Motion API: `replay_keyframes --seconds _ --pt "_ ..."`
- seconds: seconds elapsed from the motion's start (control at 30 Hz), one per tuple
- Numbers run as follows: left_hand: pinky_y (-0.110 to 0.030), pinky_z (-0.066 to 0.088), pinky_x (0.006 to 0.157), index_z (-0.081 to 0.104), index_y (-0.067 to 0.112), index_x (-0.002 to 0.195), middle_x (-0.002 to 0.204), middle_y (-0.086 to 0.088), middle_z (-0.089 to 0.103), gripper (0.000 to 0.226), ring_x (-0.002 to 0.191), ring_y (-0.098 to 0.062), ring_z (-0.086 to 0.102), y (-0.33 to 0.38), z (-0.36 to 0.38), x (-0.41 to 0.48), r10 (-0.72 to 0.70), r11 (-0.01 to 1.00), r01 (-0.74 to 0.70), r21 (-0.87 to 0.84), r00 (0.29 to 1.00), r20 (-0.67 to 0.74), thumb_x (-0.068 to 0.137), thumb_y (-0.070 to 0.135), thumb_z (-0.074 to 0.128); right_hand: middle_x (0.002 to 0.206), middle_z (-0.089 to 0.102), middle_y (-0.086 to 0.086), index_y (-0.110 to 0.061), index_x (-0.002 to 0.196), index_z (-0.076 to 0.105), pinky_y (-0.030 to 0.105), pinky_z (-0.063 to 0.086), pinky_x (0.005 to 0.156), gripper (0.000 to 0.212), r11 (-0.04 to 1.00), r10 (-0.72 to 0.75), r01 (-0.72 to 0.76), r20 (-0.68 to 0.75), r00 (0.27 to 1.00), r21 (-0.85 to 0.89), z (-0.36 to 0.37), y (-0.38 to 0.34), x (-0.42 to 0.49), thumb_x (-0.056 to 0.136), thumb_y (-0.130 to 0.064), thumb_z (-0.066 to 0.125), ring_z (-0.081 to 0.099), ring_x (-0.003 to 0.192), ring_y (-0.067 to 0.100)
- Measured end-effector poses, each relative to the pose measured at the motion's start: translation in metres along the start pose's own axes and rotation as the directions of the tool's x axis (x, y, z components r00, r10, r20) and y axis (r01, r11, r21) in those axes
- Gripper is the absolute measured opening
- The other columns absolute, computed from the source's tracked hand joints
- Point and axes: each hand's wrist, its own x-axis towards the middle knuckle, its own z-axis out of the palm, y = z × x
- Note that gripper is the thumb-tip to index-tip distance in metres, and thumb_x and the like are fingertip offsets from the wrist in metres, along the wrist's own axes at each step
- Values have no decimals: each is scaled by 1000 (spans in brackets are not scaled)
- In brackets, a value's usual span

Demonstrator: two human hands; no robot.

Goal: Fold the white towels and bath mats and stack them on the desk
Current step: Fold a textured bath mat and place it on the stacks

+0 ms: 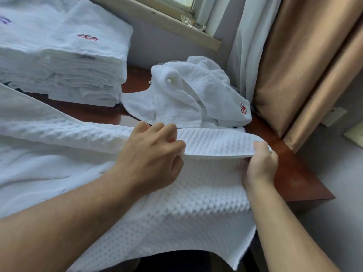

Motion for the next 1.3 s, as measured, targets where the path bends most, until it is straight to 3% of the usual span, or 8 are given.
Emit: replay_keyframes --seconds 0.17,0.3,0.43,0.53,0.7,0.93,1.13,1.3 --pt "-25 20 48 56 14 63 66 2 47 21 50 -23 41 0 -4 -1 71 994 -58 -95 987 145 75 23 41 71 70 -10 -24 67 74 21 48 57 26 995 -47 67 229 972 -80 -4 -5 -7 79 -30 52 66 67 6" --pt "-22 15 47 54 17 62 65 4 46 21 47 -19 33 1 -4 -1 87 993 -70 -94 979 182 73 26 40 93 77 -15 -31 93 77 19 52 68 29 881 135 133 511 849 -453 -22 -19 -2 96 -44 51 71 87 2" --pt "-23 20 44 56 17 61 65 4 45 22 46 -21 36 0 -2 -1 86 995 -75 -66 978 189 74 26 40 73 64 -11 -28 71 58 11 36 52 31 684 -192 366 329 925 -630 -19 -7 -27 101 -33 51 58 68 -1" --pt "-23 20 44 55 16 60 64 4 45 26 47 -20 34 2 -1 -1 72 997 -67 -37 980 186 76 27 38 71 62 -7 -22 69 56 16 32 48 33 640 -154 321 293 944 -699 -10 -19 -33 100 -29 50 54 64 3" --pt "-23 21 44 55 17 59 65 4 46 30 47 -23 42 2 0 0 43 999 -40 -17 981 189 79 28 36 72 58 -10 -20 73 57 18 30 50 36 691 31 138 220 975 -710 5 -32 -48 103 -35 43 50 64 0" --pt "-21 13 47 55 19 60 66 5 46 29 48 -21 38 -1 1 -2 34 999 -26 -48 984 175 78 29 34 77 64 -12 -25 78 60 15 39 58 31 652 -130 380 397 909 -656 -27 -17 -64 105 -34 45 56 70 3" --pt "-32 36 40 61 17 68 68 2 50 21 49 -26 44 0 -6 -5 301 944 -263 -201 935 188 74 22 42 69 67 -18 -28 74 63 7 41 55 25 847 -152 181 98 984 -500 -38 -12 -50 98 -29 57 61 70 -10" --pt "-36 43 44 67 19 72 70 3 49 22 54 -24 47 0 -7 -5 354 929 -305 -211 897 264 74 21 45 67 61 2 -9 68 55 32 40 55 32 854 -116 76 -47 992 -514 -33 -13 -42 88 -33 63 54 62 18"
